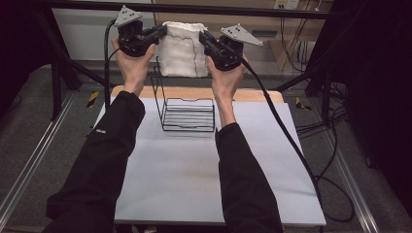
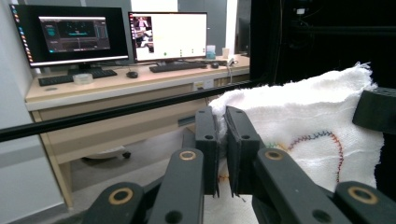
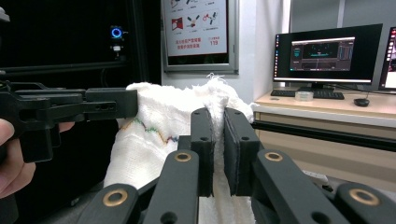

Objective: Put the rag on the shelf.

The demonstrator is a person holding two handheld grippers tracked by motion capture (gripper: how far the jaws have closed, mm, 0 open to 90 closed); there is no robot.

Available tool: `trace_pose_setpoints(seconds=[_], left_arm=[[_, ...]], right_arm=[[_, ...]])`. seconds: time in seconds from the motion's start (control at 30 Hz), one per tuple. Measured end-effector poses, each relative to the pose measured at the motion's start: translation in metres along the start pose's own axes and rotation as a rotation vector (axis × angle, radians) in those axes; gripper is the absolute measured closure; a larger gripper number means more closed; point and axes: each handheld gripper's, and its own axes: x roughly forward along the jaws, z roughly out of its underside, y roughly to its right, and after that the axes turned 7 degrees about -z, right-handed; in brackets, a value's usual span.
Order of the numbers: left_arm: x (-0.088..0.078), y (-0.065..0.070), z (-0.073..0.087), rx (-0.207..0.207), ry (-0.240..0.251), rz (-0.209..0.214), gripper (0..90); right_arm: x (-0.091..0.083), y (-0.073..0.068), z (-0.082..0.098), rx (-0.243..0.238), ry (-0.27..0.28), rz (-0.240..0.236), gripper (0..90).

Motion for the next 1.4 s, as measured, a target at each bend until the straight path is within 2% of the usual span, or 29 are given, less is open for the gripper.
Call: trace_pose_setpoints(seconds=[0.13,0.27,0.43,0.83,0.93,0.97,1.0,1.07,1.17,1.4], left_arm=[[0.004,0.001,0.003,0.009,-0.007,-0.002,83.9],[0.001,0.0,0.012,0.003,-0.009,0.018,83.8],[-0.006,-0.001,0.025,-0.001,-0.02,0.046,83.8],[-0.024,0.005,0.044,0.003,-0.034,0.093,83.8],[-0.031,0.008,0.047,0.014,-0.025,0.103,83.7],[-0.033,0.008,0.047,0.031,-0.027,0.097,83.7],[-0.036,0.01,0.049,0.019,-0.019,0.114,83.7],[-0.04,0.009,0.052,0.028,-0.009,0.108,83.7],[-0.045,0.01,0.055,0.011,-0.009,0.127,83.7],[-0.053,0.014,0.06,0.033,-0.015,0.141,83.5]], right_arm=[[0.003,0.002,0.002,-0.006,-0.01,0.005,83.1],[0.003,0.002,0.007,-0.001,-0.023,0.001,83.1],[-0.002,0.0,0.017,0.01,-0.043,-0.001,83.1],[-0.015,-0.004,0.036,0.031,-0.093,-0.016,82.9],[-0.019,-0.006,0.04,0.034,-0.094,-0.023,82.9],[-0.021,-0.006,0.041,0.037,-0.095,-0.026,82.9],[-0.022,-0.007,0.042,0.036,-0.096,-0.031,82.9],[-0.025,-0.008,0.044,0.029,-0.095,-0.037,82.9],[-0.029,-0.011,0.046,0.02,-0.092,-0.045,82.7],[-0.036,-0.014,0.053,0.011,-0.092,-0.055,82.5]])
